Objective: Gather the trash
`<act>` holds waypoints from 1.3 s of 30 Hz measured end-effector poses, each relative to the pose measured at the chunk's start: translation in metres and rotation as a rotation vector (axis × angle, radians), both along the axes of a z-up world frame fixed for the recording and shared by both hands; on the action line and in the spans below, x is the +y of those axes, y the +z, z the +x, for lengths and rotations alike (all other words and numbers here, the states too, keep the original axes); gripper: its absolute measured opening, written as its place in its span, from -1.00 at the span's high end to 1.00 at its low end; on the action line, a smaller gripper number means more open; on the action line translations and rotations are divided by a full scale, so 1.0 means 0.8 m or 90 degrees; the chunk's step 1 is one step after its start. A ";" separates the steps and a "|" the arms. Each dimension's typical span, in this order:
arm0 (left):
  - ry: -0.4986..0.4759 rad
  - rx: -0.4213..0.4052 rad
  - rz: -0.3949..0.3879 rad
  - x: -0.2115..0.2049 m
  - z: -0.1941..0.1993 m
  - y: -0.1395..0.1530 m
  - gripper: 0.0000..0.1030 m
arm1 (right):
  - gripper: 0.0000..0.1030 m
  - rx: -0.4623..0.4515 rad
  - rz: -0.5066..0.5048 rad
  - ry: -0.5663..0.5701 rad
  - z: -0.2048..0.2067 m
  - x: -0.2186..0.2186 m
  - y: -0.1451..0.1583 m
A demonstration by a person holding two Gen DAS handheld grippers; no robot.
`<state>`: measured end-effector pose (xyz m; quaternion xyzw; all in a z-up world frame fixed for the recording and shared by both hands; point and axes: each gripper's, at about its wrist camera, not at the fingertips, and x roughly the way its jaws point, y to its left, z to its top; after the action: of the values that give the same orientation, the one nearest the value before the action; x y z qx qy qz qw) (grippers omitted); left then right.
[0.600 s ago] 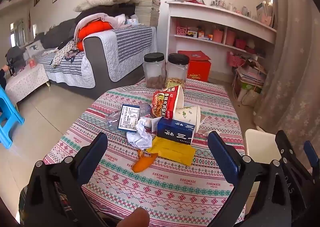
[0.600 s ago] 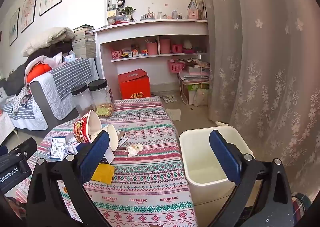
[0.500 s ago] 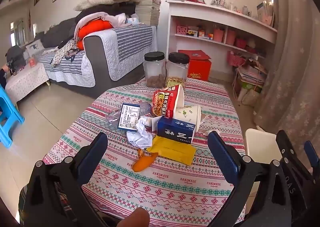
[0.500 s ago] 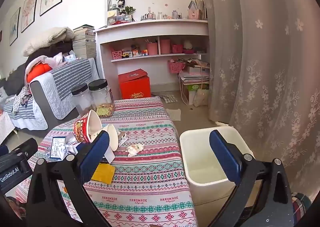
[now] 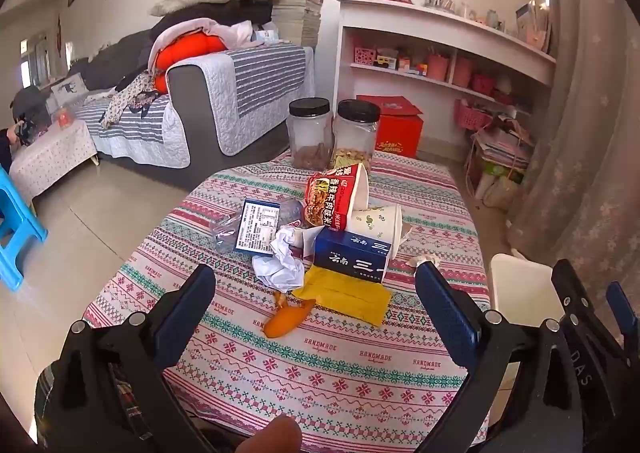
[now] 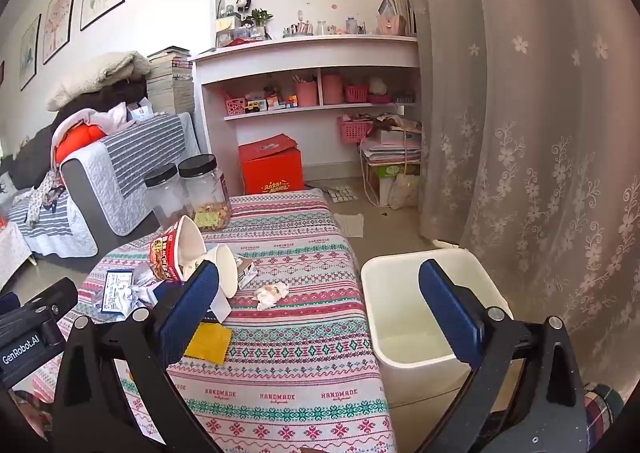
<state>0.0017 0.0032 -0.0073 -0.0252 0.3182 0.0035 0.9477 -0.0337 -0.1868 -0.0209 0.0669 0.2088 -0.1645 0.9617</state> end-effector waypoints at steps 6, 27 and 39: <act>0.000 0.001 -0.002 0.002 0.000 -0.002 -0.88 | -0.87 0.000 0.001 0.001 0.005 -0.003 0.000; 0.006 0.009 -0.007 0.004 0.003 -0.010 -0.88 | -0.87 0.003 0.003 0.001 0.002 -0.002 0.000; 0.008 0.015 -0.008 0.006 0.004 -0.009 -0.88 | -0.87 0.004 0.004 0.002 0.003 0.000 -0.003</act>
<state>0.0049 0.0084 -0.0147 -0.0328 0.3294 0.0081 0.9436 -0.0315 -0.1871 -0.0231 0.0689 0.2120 -0.1629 0.9611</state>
